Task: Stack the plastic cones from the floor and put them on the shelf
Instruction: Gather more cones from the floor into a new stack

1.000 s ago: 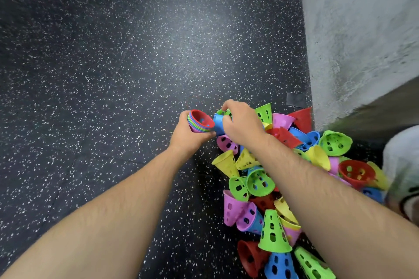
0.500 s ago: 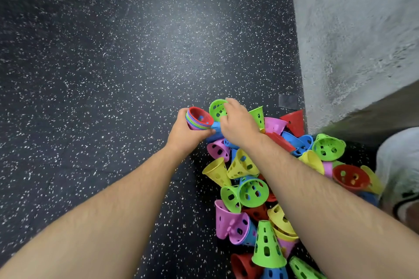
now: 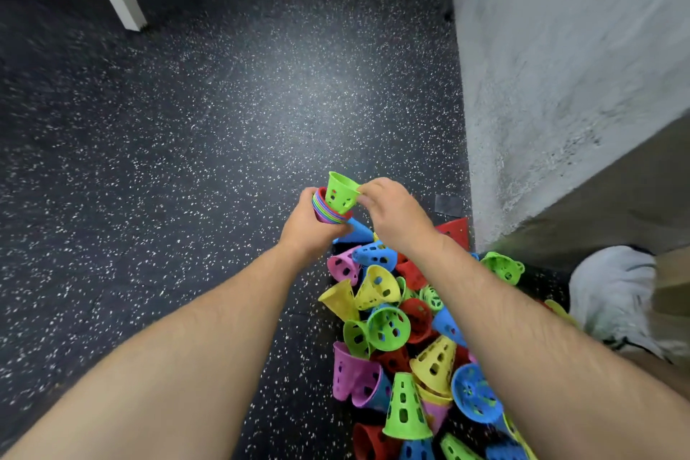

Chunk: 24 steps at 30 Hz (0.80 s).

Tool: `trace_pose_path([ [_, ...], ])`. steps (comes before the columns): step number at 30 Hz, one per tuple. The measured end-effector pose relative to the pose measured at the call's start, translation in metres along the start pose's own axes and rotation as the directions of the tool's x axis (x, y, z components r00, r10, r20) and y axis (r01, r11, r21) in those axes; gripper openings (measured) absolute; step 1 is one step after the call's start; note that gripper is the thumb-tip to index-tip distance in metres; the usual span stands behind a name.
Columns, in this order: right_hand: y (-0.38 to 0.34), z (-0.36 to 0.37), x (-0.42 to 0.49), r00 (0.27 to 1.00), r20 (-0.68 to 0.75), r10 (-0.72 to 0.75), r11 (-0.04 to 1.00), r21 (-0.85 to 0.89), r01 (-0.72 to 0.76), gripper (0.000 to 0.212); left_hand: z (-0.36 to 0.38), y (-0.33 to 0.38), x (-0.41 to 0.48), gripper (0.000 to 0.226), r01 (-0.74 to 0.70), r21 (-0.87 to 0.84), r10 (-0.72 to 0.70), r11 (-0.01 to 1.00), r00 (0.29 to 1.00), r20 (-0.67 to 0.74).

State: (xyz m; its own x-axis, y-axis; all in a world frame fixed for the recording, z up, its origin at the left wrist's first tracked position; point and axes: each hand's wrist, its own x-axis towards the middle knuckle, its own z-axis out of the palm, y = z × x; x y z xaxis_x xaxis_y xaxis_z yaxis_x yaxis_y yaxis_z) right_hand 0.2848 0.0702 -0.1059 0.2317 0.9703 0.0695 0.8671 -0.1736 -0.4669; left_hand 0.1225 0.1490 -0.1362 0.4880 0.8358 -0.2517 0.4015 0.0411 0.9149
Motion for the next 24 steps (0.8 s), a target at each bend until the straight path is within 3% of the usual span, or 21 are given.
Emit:
trace_pose_path([
  [2, -0.006, 0.001, -0.003, 0.996, 0.082, -0.035, 0.998, 0.056, 0.031, 0.034, -0.001, 0.002, -0.004, 0.068, 0.014, -0.022, -0.014, 1.0, 1.0, -0.01],
  [5, -0.012, 0.004, -0.006, 0.99, 0.091, 0.104, 0.974, 0.194, -0.12, 0.052, -0.004, -0.004, -0.014, 0.073, 0.034, -0.029, -0.034, 0.999, 0.999, -0.014],
  [7, -0.011, 0.013, -0.003, 0.979, 0.137, 0.152, 0.983, 0.084, -0.164, 0.054, -0.007, -0.015, -0.02, 0.074, 0.057, -0.017, -0.057, 0.998, 0.998, -0.014],
  [10, -0.01, 0.036, 0.001, 0.956, 0.278, 0.094, 0.993, -0.1, -0.068, 0.052, -0.011, -0.032, -0.027, 0.079, 0.09, -0.031, -0.09, 0.996, 0.996, -0.016],
  [15, -0.009, 0.061, 0.013, 0.892, 0.428, 0.142, 0.955, -0.295, -0.011, 0.055, -0.015, -0.046, -0.031, 0.071, 0.138, -0.046, -0.138, 0.989, 0.99, -0.011],
  [18, -0.002, 0.069, 0.02, 0.898, 0.417, 0.139, 0.942, -0.336, 0.01, 0.053, -0.014, -0.051, -0.027, 0.071, 0.151, -0.04, -0.152, 0.988, 0.988, -0.006],
  [21, 0.014, 0.07, 0.021, 0.931, 0.346, 0.111, 0.965, -0.26, -0.019, 0.036, -0.012, -0.049, -0.023, 0.071, 0.156, -0.023, -0.156, 0.988, 0.988, 0.001],
  [24, 0.025, 0.065, 0.019, 0.986, 0.117, 0.116, 0.992, -0.063, -0.109, 0.015, -0.009, -0.048, -0.017, 0.067, 0.145, -0.024, -0.145, 0.989, 0.989, 0.014],
])
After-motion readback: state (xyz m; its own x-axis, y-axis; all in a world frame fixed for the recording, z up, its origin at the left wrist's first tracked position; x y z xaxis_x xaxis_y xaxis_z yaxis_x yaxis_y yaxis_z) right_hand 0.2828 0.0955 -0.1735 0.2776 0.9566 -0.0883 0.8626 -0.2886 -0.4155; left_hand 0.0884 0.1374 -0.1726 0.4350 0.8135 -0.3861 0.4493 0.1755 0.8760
